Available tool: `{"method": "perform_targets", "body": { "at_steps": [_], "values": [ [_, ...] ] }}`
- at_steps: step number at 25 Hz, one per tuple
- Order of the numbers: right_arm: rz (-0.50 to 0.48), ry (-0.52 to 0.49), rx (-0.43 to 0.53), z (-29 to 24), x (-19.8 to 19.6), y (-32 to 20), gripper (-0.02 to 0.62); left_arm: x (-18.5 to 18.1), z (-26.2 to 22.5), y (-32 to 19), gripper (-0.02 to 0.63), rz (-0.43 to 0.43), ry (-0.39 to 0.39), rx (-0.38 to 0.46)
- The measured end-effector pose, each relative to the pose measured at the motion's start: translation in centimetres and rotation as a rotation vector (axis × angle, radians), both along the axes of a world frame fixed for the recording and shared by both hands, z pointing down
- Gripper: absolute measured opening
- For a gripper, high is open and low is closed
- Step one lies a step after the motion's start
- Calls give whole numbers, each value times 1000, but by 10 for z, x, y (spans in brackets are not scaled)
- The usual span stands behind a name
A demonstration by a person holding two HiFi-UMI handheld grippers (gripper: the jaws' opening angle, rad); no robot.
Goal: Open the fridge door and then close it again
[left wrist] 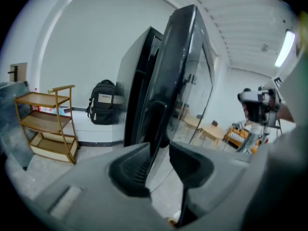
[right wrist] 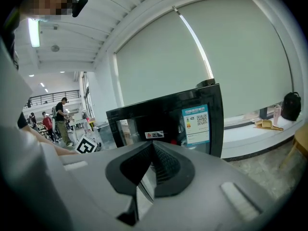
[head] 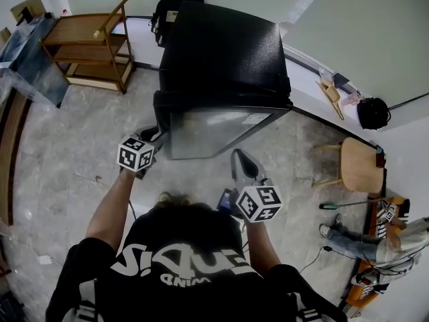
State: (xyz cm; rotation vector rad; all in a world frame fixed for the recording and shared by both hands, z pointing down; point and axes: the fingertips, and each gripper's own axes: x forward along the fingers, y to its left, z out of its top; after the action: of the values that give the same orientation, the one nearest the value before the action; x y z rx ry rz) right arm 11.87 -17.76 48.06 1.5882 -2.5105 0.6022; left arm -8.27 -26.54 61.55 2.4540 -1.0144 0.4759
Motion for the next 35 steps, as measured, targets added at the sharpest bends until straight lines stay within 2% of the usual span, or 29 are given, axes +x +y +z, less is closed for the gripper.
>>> {"method": "perform_targets", "body": {
  "at_steps": [10, 19, 35],
  "values": [
    [26, -15, 13, -4, 15, 23, -3, 7, -1, 41, 117, -17, 24, -24],
    [31, -21, 12, -3, 19, 32, -3, 15, -2, 80, 101, 15, 61, -45],
    [39, -27, 12, -3, 22, 39, -3, 32, -3, 132, 81, 65, 82, -83]
  ]
}}
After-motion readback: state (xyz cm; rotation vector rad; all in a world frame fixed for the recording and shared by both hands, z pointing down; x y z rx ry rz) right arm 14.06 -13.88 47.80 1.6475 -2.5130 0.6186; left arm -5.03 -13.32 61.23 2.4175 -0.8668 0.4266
